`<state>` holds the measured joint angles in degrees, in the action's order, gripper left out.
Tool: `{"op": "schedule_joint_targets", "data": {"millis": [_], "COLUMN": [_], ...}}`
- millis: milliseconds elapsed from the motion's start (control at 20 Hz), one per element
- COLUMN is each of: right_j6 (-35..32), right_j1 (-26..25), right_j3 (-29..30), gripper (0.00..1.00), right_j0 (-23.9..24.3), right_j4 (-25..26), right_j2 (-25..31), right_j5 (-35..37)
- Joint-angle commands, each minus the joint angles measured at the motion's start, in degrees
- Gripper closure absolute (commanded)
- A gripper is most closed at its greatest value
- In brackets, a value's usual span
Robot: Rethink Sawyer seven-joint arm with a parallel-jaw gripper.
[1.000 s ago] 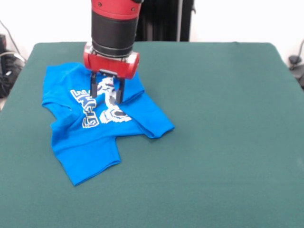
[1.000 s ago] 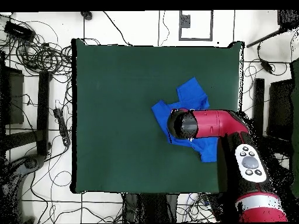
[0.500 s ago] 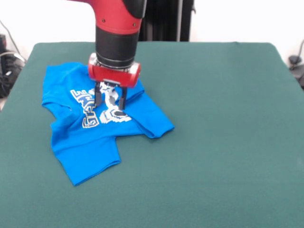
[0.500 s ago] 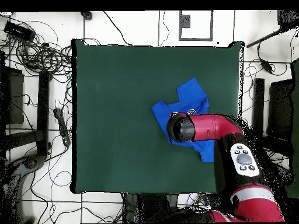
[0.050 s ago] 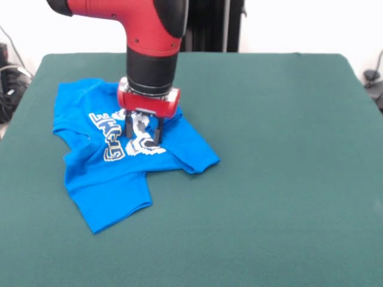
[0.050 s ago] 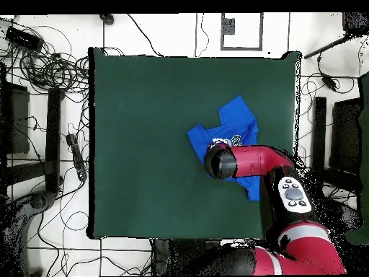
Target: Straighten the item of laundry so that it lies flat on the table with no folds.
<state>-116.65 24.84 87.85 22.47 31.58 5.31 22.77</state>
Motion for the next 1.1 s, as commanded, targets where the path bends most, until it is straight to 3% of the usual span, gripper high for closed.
{"op": "schedule_joint_targets", "data": {"millis": [50,1100], "right_j6": [-8.5,-9.6], "right_j1": [-4.4,-2.3], "right_j3": [4.6,9.1], "gripper": [0.0,0.0], "right_j0": [-4.4,-7.0], "right_j4": [-1.7,-7.6], "right_j2": [0.7,0.9], "right_j5": [-2.7,-3.0]}}
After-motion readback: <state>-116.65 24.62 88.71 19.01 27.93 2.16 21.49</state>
